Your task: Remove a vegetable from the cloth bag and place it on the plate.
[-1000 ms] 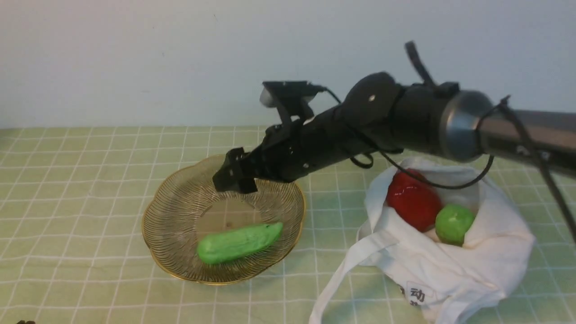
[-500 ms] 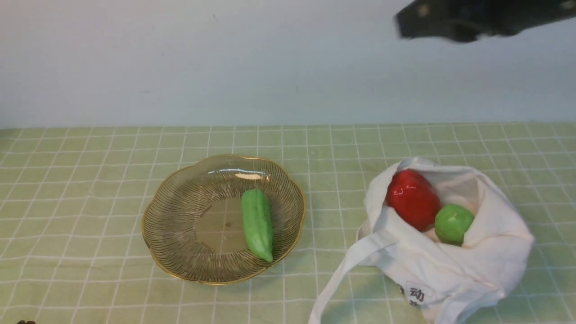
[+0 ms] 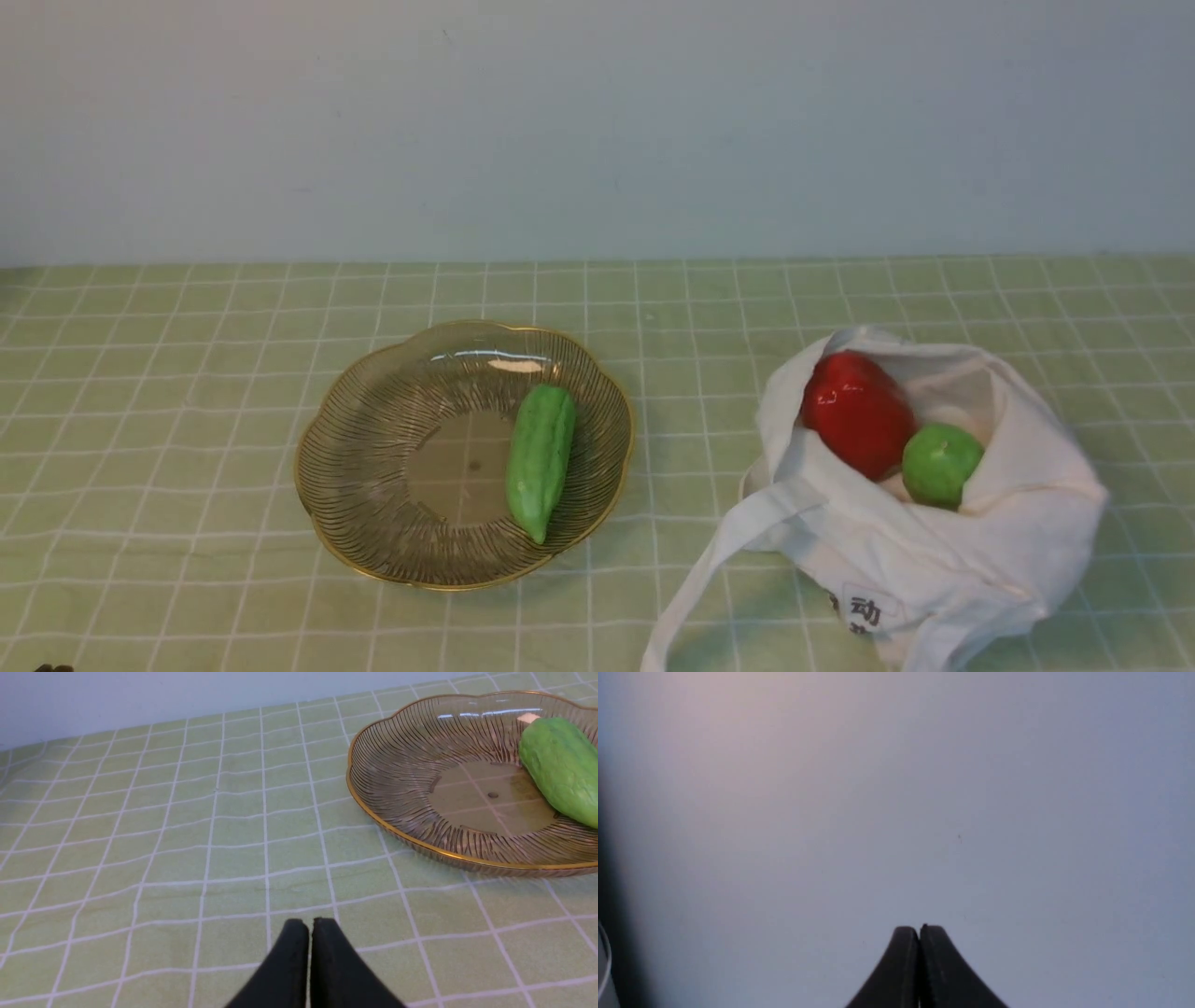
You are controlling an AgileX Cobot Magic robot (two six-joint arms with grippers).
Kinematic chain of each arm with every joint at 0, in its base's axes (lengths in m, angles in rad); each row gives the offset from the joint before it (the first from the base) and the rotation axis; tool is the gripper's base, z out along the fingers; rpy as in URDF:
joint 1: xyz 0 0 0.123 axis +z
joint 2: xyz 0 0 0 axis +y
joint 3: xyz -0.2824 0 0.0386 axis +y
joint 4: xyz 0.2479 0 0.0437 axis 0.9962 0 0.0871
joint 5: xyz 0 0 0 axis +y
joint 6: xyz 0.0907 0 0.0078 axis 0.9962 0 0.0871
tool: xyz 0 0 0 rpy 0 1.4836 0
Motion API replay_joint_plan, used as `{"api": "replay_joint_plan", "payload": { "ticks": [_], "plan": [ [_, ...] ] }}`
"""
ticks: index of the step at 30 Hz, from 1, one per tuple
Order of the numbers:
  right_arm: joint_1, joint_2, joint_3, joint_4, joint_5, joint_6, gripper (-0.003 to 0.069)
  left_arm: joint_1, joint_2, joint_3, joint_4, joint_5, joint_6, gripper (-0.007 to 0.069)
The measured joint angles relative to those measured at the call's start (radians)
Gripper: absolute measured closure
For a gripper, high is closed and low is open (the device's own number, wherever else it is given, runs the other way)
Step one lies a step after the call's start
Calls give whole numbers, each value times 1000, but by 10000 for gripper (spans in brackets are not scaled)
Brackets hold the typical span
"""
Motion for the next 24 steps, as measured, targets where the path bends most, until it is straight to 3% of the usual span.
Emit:
{"api": "replay_joint_plan", "payload": {
  "ticks": [8, 15, 24],
  "plan": [
    [0, -262, 253, -29, -108, -15, 673, 0, 0, 0, 0, 0, 0, 629],
    [0, -270, 320, -41, -102, -56, 673, 0, 0, 0, 0, 0, 0, 629],
    [-12, -270, 551, -176, -86, -146, 673, 0, 0, 0, 0, 0, 0, 629]
  ]
}}
